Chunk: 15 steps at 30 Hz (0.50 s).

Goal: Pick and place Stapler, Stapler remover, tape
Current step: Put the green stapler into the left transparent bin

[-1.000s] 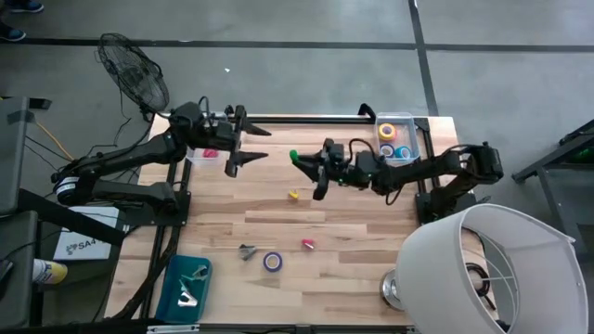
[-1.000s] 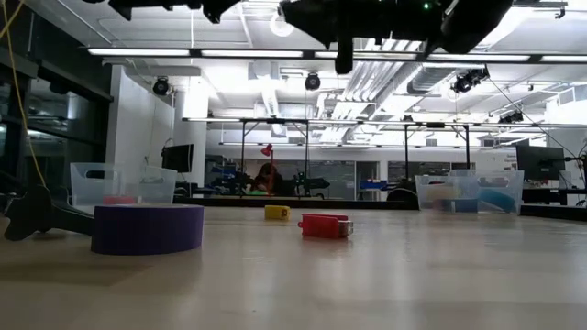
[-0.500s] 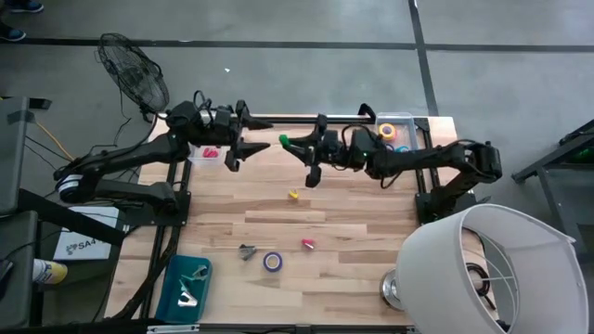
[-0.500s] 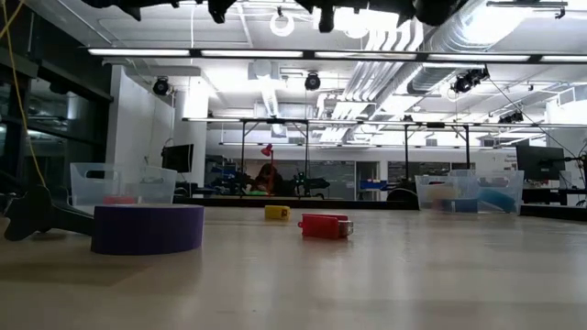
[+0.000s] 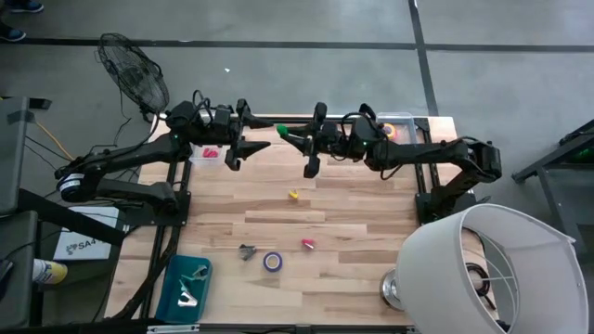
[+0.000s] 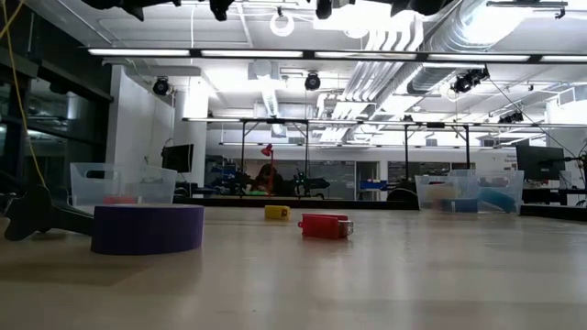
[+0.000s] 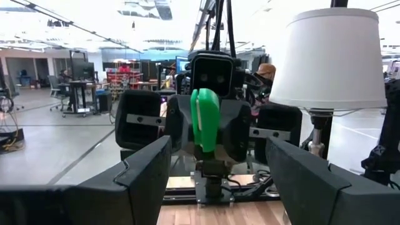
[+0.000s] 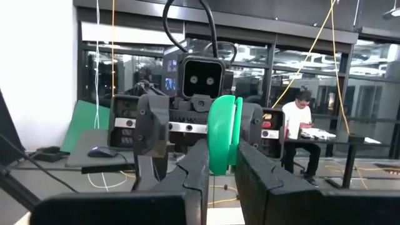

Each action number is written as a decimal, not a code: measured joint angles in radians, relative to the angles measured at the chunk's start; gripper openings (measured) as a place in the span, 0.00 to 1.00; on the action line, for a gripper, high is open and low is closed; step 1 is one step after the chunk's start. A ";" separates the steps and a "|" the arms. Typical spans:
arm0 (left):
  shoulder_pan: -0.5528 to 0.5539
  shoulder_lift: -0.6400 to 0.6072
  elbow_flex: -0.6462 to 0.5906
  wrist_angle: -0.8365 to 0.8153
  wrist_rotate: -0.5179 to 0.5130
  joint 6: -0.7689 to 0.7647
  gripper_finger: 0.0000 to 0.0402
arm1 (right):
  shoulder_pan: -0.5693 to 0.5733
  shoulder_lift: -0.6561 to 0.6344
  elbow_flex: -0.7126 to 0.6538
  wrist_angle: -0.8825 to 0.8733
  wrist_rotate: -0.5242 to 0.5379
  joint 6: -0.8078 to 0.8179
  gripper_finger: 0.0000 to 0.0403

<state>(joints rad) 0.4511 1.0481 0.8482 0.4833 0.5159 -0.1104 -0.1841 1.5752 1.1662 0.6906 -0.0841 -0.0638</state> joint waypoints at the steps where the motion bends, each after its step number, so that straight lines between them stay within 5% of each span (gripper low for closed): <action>1: 0.000 0.000 0.000 0.002 0.000 0.000 0.64 | 0.000 0.000 0.001 0.002 0.000 -0.005 0.11; 15: 0.000 0.001 0.000 0.029 -0.003 0.000 0.64 | -0.001 0.030 0.001 0.045 0.008 0.011 0.11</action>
<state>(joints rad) 0.4511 1.0488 0.8482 0.5125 0.5133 -0.1103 -0.1848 1.6051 1.1667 0.7358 -0.0761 -0.0530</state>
